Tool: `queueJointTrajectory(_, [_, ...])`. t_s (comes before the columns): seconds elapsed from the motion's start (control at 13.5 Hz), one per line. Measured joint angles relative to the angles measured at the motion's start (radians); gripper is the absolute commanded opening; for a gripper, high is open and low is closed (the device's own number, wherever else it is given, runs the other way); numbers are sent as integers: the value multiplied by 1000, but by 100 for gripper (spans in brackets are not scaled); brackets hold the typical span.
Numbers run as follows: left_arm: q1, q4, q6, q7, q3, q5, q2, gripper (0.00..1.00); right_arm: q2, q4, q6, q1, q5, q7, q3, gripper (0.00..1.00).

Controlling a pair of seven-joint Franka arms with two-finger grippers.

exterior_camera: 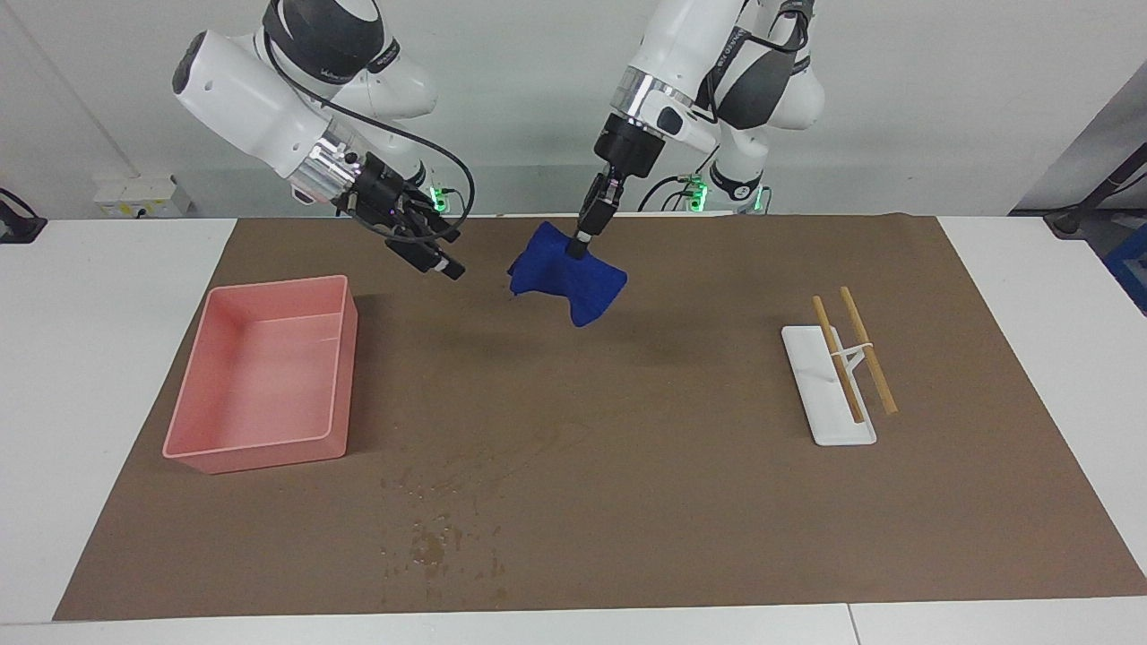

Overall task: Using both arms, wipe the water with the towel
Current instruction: 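Grasp the towel with the right gripper from the left gripper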

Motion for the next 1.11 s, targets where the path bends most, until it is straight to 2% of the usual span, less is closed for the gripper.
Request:
queueJointTrajectory(0.22, [-25,0,18,-50,1,0,0,0,0,-20,86,70,8,91,2,100])
queueJointTrajectory(0.67, [-77,0,28,-105,2,-1,0,0,-3,-56,127,136,17,118,2,100])
queueJointTrajectory(0.74, [-85,0,29,-110,1,-1,0,0,-3,-65,143,152,17,118,2,96])
queueJointTrajectory(0.81, [-89,-1,29,-111,1,-1,0,0,-3,-69,150,161,17,118,2,71])
queueJointTrajectory(0.96, [-91,-5,29,-111,1,-1,0,0,-5,-71,151,164,17,111,2,13])
queueJointTrajectory(1.04, [-91,-6,29,-111,2,-1,0,0,-6,-71,151,164,17,103,1,0])
queueJointTrajectory(1.11, [-91,-6,29,-111,2,-1,0,0,-7,-71,151,164,17,98,0,0])
